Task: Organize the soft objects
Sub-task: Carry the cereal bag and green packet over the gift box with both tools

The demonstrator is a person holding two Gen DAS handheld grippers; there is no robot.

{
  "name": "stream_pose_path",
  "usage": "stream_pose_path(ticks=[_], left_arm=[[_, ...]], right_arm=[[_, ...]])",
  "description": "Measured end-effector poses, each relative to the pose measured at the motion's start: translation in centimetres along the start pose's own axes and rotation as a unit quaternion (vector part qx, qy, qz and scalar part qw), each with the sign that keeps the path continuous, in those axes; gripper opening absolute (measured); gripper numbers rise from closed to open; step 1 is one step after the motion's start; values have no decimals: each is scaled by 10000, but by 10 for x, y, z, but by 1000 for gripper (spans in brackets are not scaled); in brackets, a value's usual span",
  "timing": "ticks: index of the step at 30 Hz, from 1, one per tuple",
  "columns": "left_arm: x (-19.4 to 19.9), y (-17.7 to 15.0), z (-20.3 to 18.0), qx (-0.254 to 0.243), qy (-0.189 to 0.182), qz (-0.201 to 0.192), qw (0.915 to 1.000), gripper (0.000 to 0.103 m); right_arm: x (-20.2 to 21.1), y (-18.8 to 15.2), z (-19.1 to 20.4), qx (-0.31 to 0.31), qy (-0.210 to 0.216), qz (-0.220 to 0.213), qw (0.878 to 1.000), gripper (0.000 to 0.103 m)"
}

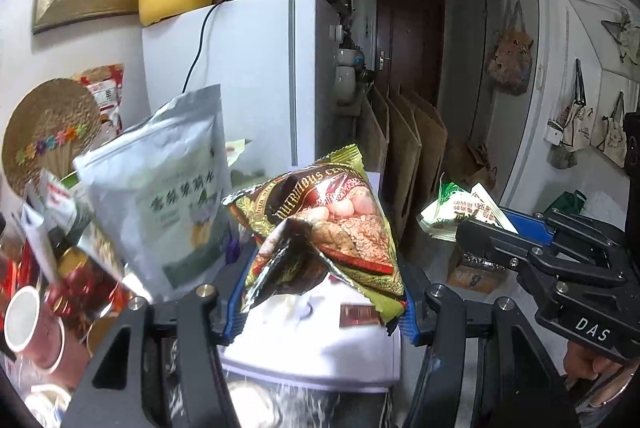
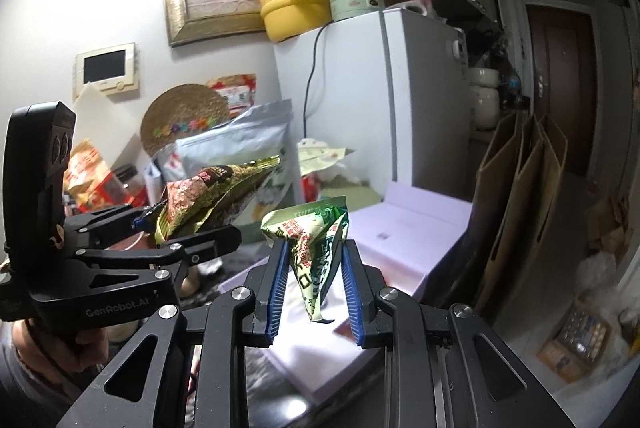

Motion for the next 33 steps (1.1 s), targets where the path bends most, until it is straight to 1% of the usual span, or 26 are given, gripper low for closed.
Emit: stream_pose_path(ticks=[4, 9, 12, 15, 19, 21, 25, 28, 33], left_arm=[[-21, 19, 0, -28, -51, -54, 10000, 58], [-47, 40, 2, -120, 60, -102, 9999, 58], [-68, 46, 3, -146, 82, 5, 9999, 58], [-90, 46, 4, -170, 147, 166, 9996, 58], [-118, 39, 4, -191, 223, 487, 9984, 58], [-129, 36, 3, -239, 290, 587, 9976, 58], [-152, 25, 0, -355, 374, 853, 9950, 58], [-163, 17, -4, -480, 435, 977, 9931, 58], [-183, 1, -10, -628, 428, 1259, 9891, 58]], right_arm=[[-15, 16, -16, 24, -82, -23, 10000, 26], [-34, 37, -38, -2, -164, -25, 9999, 26], [-48, 46, -48, -18, -189, 54, 9998, 26], [-66, 50, -57, -47, -211, 238, 9995, 26], [-89, 48, -69, -174, -169, 507, 9984, 26], [-101, 45, -75, -233, -135, 652, 9975, 26], [-124, 32, -91, -383, -112, 985, 9943, 26], [-139, 22, -102, -509, -103, 1186, 9916, 26], [-159, 4, -114, -706, -85, 1530, 9857, 26]])
Point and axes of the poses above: each gripper's, at about its wrist camera, not at the fingertips, and x roughly against the way its jaws point, z to its left, y to its top, the point moved 1 cm from there along -x, roughly the way its jaws point, and after that the axes turned 10 degrees about y, right-handed, at the moved point
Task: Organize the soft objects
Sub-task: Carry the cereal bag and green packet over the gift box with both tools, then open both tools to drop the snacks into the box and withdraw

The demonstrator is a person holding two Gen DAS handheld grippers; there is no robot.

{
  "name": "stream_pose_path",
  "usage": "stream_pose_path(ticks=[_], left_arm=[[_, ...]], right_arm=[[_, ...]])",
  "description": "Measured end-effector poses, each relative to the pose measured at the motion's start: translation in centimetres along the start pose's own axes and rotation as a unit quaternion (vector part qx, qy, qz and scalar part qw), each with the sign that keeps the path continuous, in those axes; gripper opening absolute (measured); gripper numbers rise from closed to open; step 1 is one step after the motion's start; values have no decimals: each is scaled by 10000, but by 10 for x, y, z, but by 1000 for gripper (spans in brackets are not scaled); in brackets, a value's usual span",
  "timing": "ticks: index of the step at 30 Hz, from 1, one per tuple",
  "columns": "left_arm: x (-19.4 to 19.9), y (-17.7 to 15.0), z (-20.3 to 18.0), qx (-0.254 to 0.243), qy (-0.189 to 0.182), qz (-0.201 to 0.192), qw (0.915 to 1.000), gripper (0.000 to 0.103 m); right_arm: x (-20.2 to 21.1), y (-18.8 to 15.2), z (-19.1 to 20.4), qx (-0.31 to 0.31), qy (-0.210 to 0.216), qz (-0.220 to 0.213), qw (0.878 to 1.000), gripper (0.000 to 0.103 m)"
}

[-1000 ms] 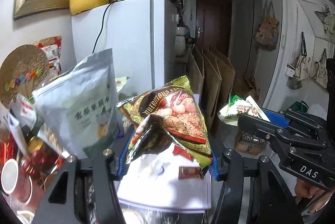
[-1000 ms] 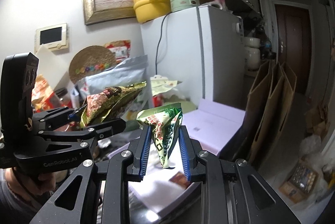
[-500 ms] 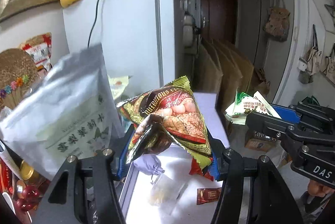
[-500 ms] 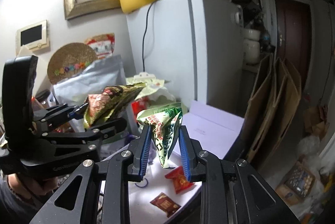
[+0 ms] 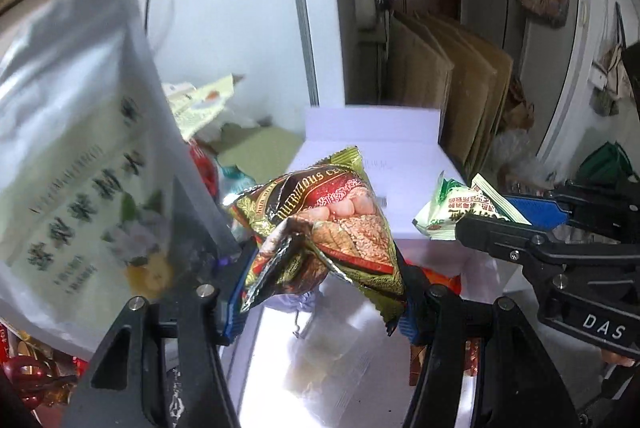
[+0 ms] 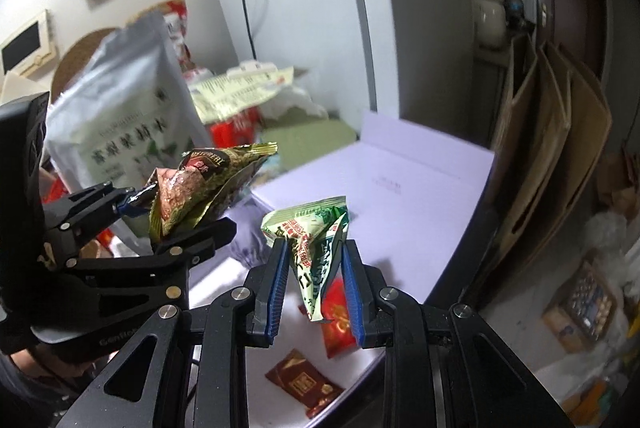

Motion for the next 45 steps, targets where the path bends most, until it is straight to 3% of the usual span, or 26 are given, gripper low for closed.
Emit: stream_pose_path(ticks=[8, 13, 16, 19, 27, 29, 30, 45], left_arm=[[-41, -17, -11, -163, -78, 626, 9979, 58], [-58, -27, -12, -320, 95, 826, 9960, 58], [-67, -32, -15, -435, 121, 998, 9940, 58], [-69, -33, -19, -559, 206, 982, 9934, 58], [-69, -25, -20, -536, 221, 1043, 9929, 59], [-67, -23, -19, -499, 179, 1021, 9934, 60], [-65, -21, -19, -495, 162, 1004, 9936, 63], [23, 8, 0, -236, 377, 147, 9989, 64]], right_arm=[[-23, -17, -4, -67, 57, 404, 9991, 27], [-34, -21, -5, -197, 197, 565, 9980, 28], [-45, -24, -2, -82, 19, 710, 9974, 29], [-53, -26, -8, -327, 190, 779, 9962, 29], [-55, -22, -5, -266, -1, 656, 9975, 33], [-52, -20, 0, -159, -129, 610, 9979, 53], [-49, -20, 2, -104, -202, 584, 9980, 56], [12, 0, 16, -232, -307, -29, 9993, 56]])
Point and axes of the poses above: each gripper's, at about its wrist camera, not at the fingertips, and x roughly against the way its jaws point, z to its left, y to its top, the point moved 1 cm from there along -x, roughly the way its jaws point, and after that the axes turned 10 degrees about y, right-handed, at the moved point
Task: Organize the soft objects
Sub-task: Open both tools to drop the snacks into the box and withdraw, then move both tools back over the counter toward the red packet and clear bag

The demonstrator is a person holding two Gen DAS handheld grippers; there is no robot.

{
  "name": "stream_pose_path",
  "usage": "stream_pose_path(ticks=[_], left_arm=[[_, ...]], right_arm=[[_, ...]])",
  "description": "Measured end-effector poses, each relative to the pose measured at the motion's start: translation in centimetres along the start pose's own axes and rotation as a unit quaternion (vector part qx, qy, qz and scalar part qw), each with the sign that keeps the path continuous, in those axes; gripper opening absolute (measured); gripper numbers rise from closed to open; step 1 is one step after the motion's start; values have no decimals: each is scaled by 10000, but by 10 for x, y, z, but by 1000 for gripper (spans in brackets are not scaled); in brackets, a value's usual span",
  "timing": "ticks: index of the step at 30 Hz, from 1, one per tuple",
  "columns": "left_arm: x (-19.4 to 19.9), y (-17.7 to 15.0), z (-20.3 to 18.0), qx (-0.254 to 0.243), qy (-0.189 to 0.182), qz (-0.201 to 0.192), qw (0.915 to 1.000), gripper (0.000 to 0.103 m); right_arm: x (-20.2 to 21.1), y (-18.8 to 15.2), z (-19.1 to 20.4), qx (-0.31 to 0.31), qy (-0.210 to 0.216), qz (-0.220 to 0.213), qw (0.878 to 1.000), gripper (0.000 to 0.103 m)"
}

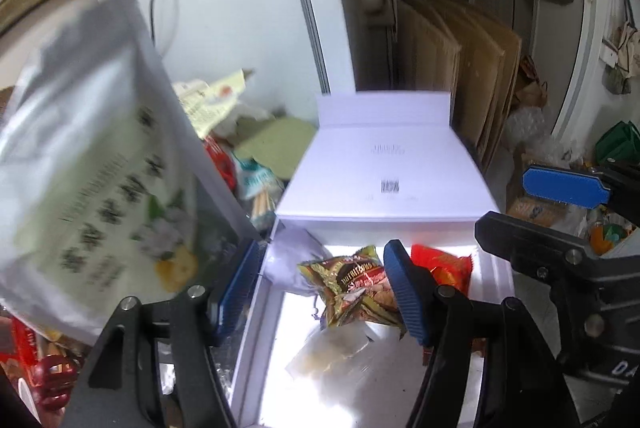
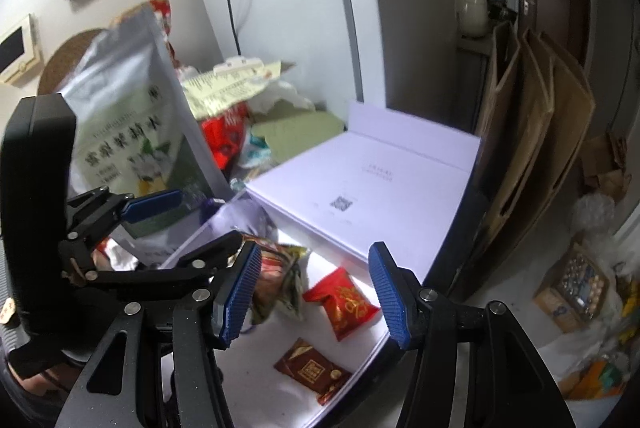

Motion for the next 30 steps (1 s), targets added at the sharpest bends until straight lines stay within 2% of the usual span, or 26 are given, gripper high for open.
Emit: stream_pose_path(ticks=[11, 18, 26, 27, 28, 30], left_arm=[[79, 2, 34, 332, 148, -560, 9978, 64], [132, -17, 51, 547, 169, -913, 9942, 64], [178, -55, 56, 623, 123, -1064, 9923, 65], [181, -60, 56, 636, 115, -1066, 9922, 67], [186, -67, 56, 678, 112, -1076, 9918, 77], [193, -79, 57, 765, 158, -1128, 9905, 86]], right_arm=[[69, 11, 44, 369, 33, -661, 9971, 56], [111, -1, 82, 693, 61, -990, 9927, 56], [146, -26, 112, 785, 185, -1214, 9893, 58], [149, -31, 116, 789, 223, -1241, 9889, 59], [152, -34, 119, 777, 250, -1265, 9886, 61], [155, -44, 125, 807, 291, -1255, 9884, 61]])
Point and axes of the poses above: each gripper's, at about its wrist camera, not at the fingertips, and x roughly against the way its jaws point, z to its left, y to its top, the point moved 1 cm from there along -x, roughly the way its jaws point, and after that the axes turned 10 degrees about y, right-handed, at the moved point
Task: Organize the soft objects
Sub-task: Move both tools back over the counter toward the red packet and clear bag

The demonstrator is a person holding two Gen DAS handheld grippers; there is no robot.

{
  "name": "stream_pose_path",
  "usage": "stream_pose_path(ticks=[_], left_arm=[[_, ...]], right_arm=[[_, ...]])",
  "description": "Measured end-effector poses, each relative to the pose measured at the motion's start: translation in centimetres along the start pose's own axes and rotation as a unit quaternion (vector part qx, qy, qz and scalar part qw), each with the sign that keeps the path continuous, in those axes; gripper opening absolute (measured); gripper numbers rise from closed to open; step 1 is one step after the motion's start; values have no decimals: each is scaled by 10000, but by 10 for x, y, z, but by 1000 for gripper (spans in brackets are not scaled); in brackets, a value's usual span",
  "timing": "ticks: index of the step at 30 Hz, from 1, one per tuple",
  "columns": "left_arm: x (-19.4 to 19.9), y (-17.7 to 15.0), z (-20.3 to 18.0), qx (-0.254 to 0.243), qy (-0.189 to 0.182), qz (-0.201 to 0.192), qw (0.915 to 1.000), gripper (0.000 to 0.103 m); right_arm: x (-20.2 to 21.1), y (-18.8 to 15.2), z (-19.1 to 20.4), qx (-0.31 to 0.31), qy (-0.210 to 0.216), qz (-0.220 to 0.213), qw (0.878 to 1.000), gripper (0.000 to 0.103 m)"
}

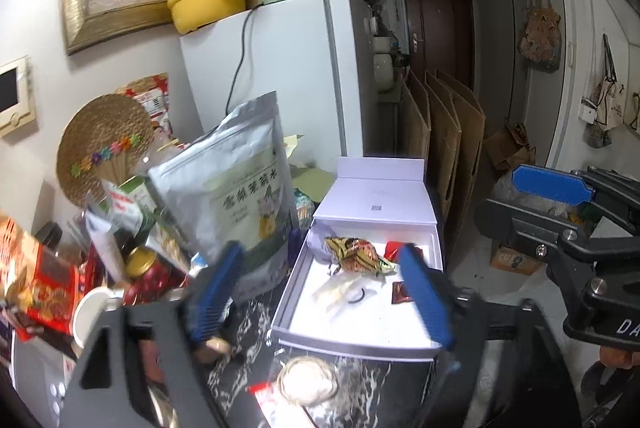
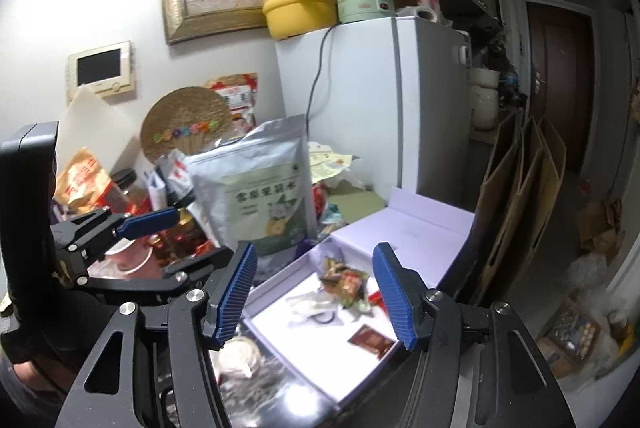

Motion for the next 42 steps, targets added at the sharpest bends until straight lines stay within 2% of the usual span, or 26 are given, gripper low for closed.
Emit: stream_pose_path(ticks=[6, 18, 25, 42], left_arm=[[19, -38, 4, 155, 13, 44, 9999, 87], [18, -108, 17, 608, -69, 623, 9962, 87], [5, -145, 30, 915, -85, 1056, 9902, 87], [-49, -213, 39, 1023, -89, 2149, 9712, 87]], right_arm=[[9, -26, 19, 13, 163, 142, 9998, 61], [11, -92, 45, 40, 182, 500, 9986, 61], [0, -128, 49, -199, 295, 733, 9967, 61], [-50, -193, 44, -627, 507, 1469, 9859, 61]])
Point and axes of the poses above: each gripper's, at about its wrist camera, not at the fingertips, and x roughly against the way its jaws point, z to its left, y to its top, the point moved 1 cm from there along -x, roughly the way its jaws point, and after that the axes turned 10 degrees about y, right-handed, at the moved point
